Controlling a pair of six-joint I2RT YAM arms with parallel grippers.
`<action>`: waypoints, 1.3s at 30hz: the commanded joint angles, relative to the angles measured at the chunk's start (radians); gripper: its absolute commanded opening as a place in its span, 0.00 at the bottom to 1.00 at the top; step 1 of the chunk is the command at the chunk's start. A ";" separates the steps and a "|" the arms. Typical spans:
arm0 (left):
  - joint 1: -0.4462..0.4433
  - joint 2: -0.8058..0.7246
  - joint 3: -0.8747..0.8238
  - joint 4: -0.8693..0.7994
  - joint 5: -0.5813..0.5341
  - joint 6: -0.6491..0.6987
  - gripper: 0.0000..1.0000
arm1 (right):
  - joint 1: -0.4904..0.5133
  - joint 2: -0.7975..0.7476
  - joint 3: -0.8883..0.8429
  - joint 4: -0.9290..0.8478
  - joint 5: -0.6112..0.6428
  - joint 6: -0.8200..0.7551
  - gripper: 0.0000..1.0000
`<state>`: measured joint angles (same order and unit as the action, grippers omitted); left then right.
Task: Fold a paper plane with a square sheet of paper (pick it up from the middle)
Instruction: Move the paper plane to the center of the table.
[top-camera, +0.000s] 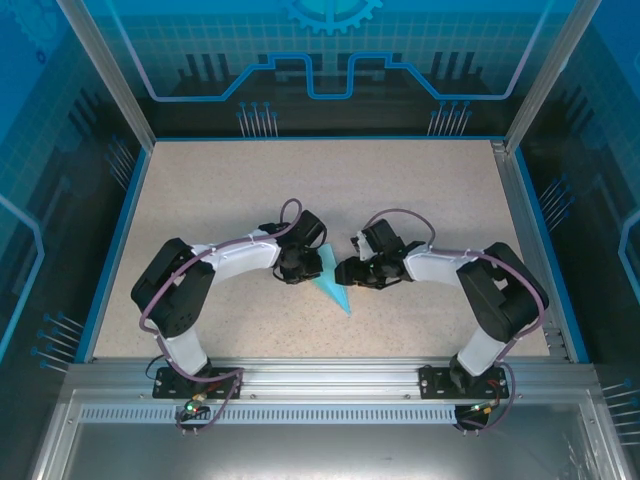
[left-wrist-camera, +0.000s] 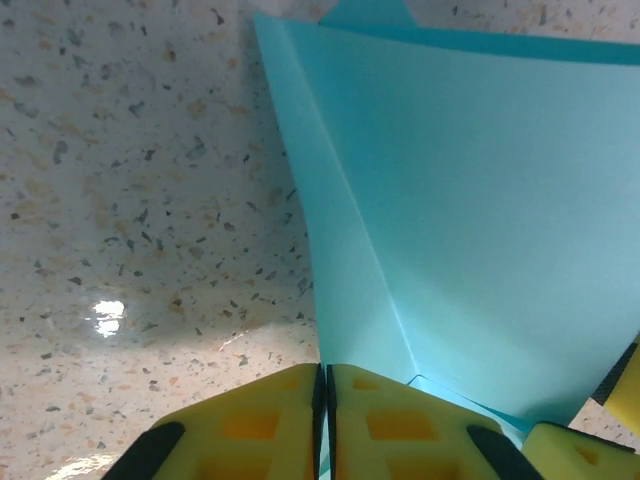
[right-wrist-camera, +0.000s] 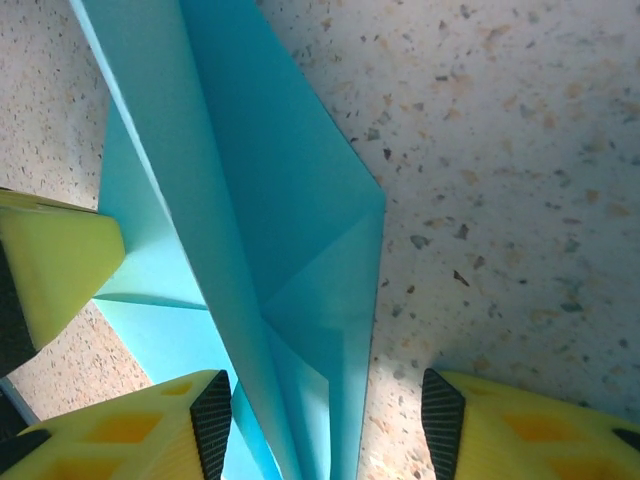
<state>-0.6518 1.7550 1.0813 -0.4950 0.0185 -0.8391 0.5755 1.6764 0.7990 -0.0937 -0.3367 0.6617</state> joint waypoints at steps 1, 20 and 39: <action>0.004 -0.023 -0.013 -0.020 -0.015 0.004 0.12 | 0.016 0.029 0.028 0.029 -0.043 -0.010 0.56; 0.005 -0.015 -0.006 -0.027 -0.012 0.009 0.12 | 0.043 0.026 0.048 0.015 -0.080 -0.043 0.49; 0.003 -0.047 -0.020 -0.007 -0.002 0.006 0.13 | 0.106 0.119 0.147 -0.116 0.037 -0.105 0.27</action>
<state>-0.6510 1.7493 1.0805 -0.4931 0.0189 -0.8375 0.6636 1.7725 0.9127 -0.1570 -0.3317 0.5812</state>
